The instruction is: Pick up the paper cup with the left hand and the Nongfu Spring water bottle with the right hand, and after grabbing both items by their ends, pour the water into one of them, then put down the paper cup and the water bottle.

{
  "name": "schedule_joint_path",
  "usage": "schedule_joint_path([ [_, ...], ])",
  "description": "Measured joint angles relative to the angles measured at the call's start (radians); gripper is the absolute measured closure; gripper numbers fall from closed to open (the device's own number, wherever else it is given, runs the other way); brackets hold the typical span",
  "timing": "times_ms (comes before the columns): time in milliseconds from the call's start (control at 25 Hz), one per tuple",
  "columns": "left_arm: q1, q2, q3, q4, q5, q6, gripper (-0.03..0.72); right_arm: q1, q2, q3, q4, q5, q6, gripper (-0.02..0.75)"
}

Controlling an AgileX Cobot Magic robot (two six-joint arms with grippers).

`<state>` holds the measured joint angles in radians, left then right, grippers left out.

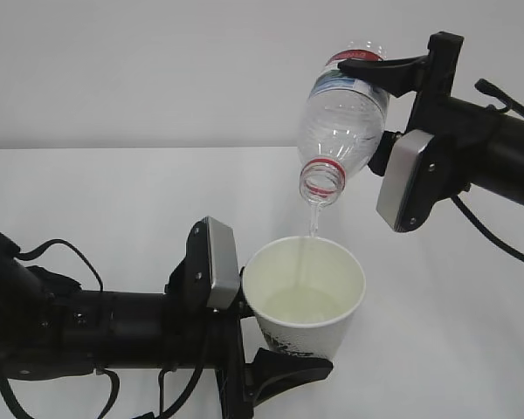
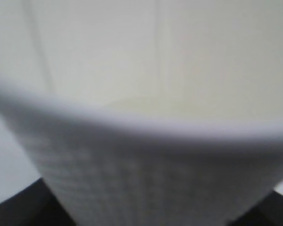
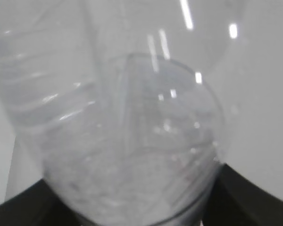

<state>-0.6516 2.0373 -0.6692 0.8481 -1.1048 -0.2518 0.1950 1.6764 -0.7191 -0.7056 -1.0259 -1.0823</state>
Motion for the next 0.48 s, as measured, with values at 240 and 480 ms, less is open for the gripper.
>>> schedule_joint_path([
  [240,0.0,0.0,0.0,0.0,0.002,0.0,0.142,0.0,0.0,0.0,0.0,0.0,0.0,0.26],
  [480,0.0,0.0,0.0,0.004,0.002,0.0,0.142,0.0,0.0,0.0,0.002,-0.002,0.0,0.26],
])
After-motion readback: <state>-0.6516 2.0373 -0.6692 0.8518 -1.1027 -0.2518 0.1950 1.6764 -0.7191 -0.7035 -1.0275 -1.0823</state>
